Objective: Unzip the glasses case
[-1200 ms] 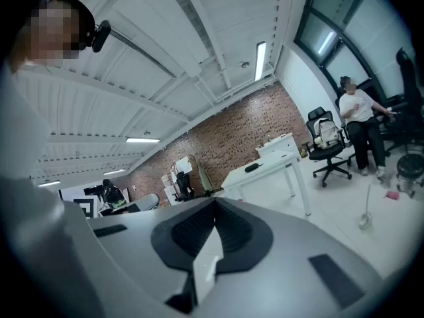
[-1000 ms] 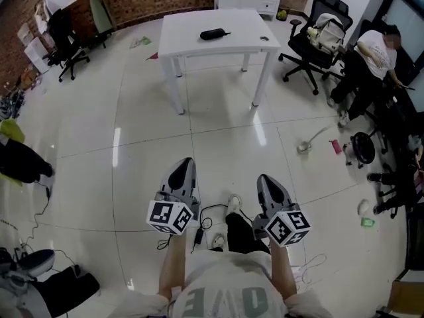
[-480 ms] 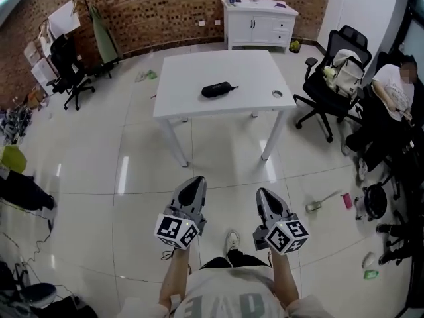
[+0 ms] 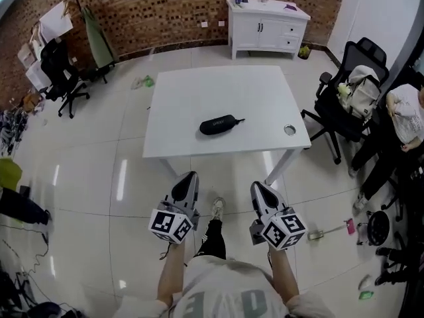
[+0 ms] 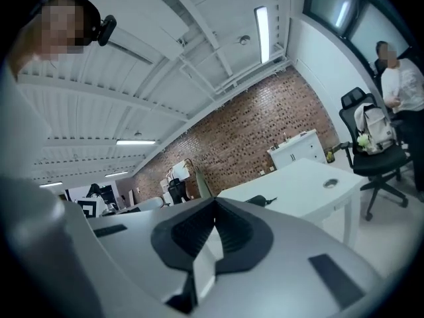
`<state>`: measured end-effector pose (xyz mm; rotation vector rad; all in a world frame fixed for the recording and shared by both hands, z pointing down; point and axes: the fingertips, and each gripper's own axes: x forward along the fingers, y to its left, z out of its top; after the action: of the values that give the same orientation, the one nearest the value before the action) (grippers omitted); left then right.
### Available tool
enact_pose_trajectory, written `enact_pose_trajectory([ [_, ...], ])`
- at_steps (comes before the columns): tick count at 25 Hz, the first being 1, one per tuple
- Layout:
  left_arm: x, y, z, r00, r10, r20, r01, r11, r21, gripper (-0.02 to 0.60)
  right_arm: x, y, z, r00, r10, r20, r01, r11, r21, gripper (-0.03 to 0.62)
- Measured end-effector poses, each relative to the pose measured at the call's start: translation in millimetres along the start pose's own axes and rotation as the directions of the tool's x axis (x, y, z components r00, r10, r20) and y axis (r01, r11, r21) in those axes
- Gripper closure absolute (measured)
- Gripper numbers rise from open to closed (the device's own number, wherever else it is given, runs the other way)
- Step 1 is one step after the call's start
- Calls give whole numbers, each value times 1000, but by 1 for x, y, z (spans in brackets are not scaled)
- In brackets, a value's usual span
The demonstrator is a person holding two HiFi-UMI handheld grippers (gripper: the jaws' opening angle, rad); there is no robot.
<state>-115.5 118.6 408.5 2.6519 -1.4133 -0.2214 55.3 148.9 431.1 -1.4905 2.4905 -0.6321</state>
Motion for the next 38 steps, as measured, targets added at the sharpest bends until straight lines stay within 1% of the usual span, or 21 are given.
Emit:
enact_pose_trajectory([
  [3,74,40,-8,997,-73,-36,74,997,12,578,75,-36,14,999,-35,-12,35,999,15,595],
  [6,138,82,-11,987,-135,-89,137,991,13,578,147,-63,28,997,-62,-40,63,998,12,595],
  [9,185,121,-19,981,-148,-127,147,989,-12,578,200,-87,30,993,-87,-81,89,996,22,595],
  [12,217,146,-41,970,-169,-176,160,985,-66,578,236,-113,9,979,-102,-179,110,993,37,595],
  [14,230,156,-58,957,-200,-211,185,979,-91,578,252,-129,-12,960,-112,-255,127,991,41,595],
  [16,241,167,-76,939,-217,-265,202,976,-83,578,268,-145,-32,939,-119,-323,140,989,42,595],
  [19,249,185,-107,900,-207,-384,192,978,-78,578,281,-160,-61,892,-111,-439,143,989,39,594],
  [21,252,197,-121,877,-189,-441,171,982,-83,578,285,-164,-75,860,-97,-500,130,991,32,594],
  [23,256,208,-129,862,-180,-474,157,984,-88,578,292,-165,-83,839,-80,-539,114,993,29,594],
  [25,263,215,-138,846,-185,-499,158,983,-97,577,300,-167,-87,825,-57,-563,93,995,35,594],
  [27,267,217,-145,826,-211,-523,176,977,-117,577,306,-165,-93,808,-37,-587,69,997,32,594],
  [28,268,215,-149,810,-234,-537,191,972,-135,577,309,-164,-96,801,-30,-598,58,998,28,594],
  [30,271,207,-158,774,-278,-568,221,960,-170,577,314,-167,-97,794,-21,-608,45,999,25,594],
  [31,272,204,-161,763,-289,-578,226,957,-180,578,317,-170,-95,793,-18,-609,42,999,24,594],
  [32,273,202,-163,758,-294,-582,225,956,-189,577,320,-173,-93,793,-17,-609,38,999,22,594],
  [34,275,201,-163,756,-299,-582,214,954,-212,578,329,-178,-90,795,-19,-606,33,999,12,594],
  [36,273,200,-164,754,-316,-576,198,945,-260,578,336,-183,-88,799,-24,-601,35,999,6,594],
  [37,270,197,-165,748,-332,-575,193,937,-290,578,339,-186,-87,801,-28,-598,39,999,5,594],
  [38,267,193,-166,737,-353,-576,198,928,-316,578,343,-190,-86,804,-34,-594,45,999,4,594],
])
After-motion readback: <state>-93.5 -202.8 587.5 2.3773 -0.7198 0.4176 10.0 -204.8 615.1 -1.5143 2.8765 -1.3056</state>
